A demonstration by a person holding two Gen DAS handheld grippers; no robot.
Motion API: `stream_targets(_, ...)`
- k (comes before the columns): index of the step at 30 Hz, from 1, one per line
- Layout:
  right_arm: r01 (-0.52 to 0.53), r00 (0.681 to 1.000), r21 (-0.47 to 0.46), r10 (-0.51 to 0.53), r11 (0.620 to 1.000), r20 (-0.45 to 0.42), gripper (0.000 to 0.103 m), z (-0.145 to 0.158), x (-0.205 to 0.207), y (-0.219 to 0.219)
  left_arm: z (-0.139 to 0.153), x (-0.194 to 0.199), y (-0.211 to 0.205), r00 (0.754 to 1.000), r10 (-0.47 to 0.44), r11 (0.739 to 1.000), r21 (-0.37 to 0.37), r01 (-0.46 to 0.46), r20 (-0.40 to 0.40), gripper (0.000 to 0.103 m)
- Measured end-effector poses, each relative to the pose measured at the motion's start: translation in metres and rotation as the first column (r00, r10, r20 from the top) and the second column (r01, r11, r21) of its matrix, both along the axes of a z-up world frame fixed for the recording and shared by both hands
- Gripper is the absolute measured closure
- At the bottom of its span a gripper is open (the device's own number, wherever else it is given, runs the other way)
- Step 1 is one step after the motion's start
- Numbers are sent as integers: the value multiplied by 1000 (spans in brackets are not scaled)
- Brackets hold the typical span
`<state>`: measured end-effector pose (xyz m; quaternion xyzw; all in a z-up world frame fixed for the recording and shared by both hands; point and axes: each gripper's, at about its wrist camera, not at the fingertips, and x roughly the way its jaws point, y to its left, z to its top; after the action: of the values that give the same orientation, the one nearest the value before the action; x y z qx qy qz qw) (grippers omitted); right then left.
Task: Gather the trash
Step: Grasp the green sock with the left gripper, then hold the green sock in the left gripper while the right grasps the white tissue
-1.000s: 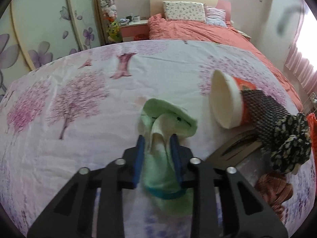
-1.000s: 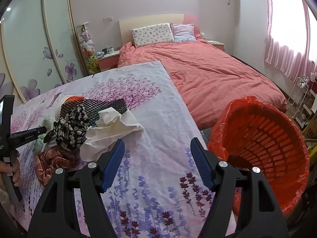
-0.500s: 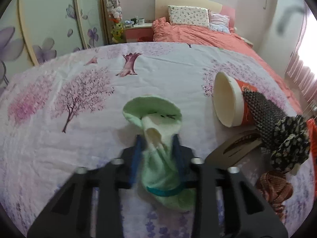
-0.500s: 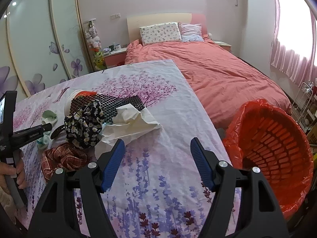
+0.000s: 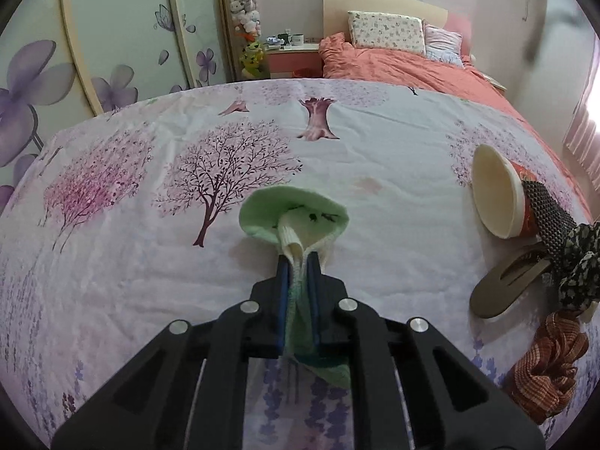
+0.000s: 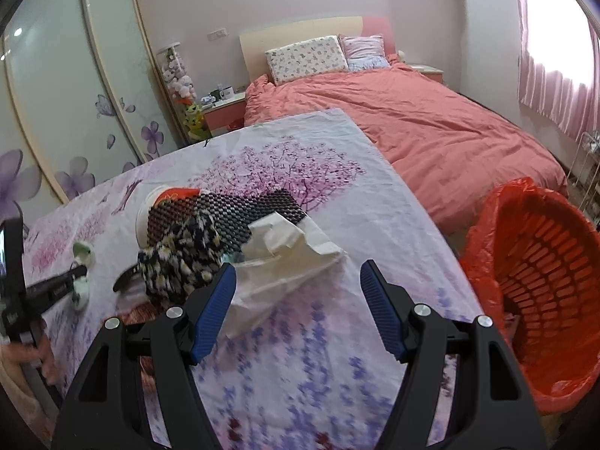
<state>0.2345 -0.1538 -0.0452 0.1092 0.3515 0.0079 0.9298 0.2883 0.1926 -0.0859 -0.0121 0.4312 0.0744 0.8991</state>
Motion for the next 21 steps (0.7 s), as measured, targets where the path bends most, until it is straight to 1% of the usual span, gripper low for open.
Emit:
stream_targets(4,18,999,14,-17,1000,-44,34,-9,16,8,-1,0,1,1000,0,1000,-18,0,2,91)
stream_targets(6,12,997,16,-10,1000,-81,34,-17,21,13,-1,0,3,1000,0,999,-33,0,3,91)
stream_targets(8,6,995,15,-5,1000,-95,34,-22,21,16,-2,0,6,1000,0,999,-45,0,5,91)
stream_targets(11,-6,993,36,10,999,-117,35,-27,21,20,-3,0,6,1000,-1,999,-44,1,4,91)
stream_targets(13,-14,991,20,16,1000,-132,35,-34,22,24,-3,0,6,1000,0,999,-39,0,4,91)
stream_targets(15,-13,992,-5,12,1000,-127,36,-33,21,27,-2,0,5,1000,1,999,-41,0,4,91)
stream_targets(19,3,992,8,-2,1000,-123,43,-33,19,22,-2,-1,5,1000,5,999,-46,-5,5,90)
stream_targets(21,8,993,16,-6,1000,-119,44,-32,20,19,-2,-1,5,1000,5,999,-42,-4,4,90)
